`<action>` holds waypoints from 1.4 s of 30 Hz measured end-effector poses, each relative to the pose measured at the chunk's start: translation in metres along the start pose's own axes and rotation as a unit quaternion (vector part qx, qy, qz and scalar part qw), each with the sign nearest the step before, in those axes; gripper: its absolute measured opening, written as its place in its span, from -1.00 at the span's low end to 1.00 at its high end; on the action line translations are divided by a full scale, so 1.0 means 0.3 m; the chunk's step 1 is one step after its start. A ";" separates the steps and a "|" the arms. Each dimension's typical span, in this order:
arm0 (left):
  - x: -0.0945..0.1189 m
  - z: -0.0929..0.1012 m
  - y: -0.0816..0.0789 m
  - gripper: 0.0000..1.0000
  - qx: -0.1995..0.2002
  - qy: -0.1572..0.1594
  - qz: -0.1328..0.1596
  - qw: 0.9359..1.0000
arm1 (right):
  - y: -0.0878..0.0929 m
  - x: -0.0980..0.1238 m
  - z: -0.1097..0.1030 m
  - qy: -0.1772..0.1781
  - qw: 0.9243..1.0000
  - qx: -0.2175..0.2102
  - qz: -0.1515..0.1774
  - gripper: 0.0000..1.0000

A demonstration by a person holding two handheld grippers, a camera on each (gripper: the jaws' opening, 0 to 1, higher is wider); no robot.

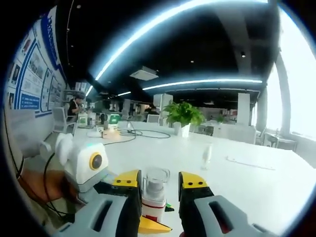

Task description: Clamp pump bottle remove cover press pump head put on cover

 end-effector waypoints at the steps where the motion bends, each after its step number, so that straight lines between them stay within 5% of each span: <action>1: 0.000 0.000 0.000 -0.72 0.000 0.000 0.000 1.000 | -0.001 0.000 -0.002 -0.001 1.000 -0.001 0.000 -0.51; 12: -0.001 -0.001 0.000 -0.72 0.002 -0.001 -0.001 1.000 | 0.012 -0.012 -0.008 0.003 1.000 -0.010 -0.008 -0.67; 42: -0.001 0.001 -0.001 -0.72 -0.001 0.000 -0.001 1.000 | 0.005 -0.008 -0.017 0.000 1.000 0.002 -0.004 -0.68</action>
Point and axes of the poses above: the point that each gripper's makers call its tool centre point, and the gripper's own axes: x roughly backward along the fingers, z roughly to its right, y roughly out of its underside, the point moved 4 cm from there along x, roughly backward along the fingers, and after that the axes turned 13 degrees about -y, right-handed, at the moved point
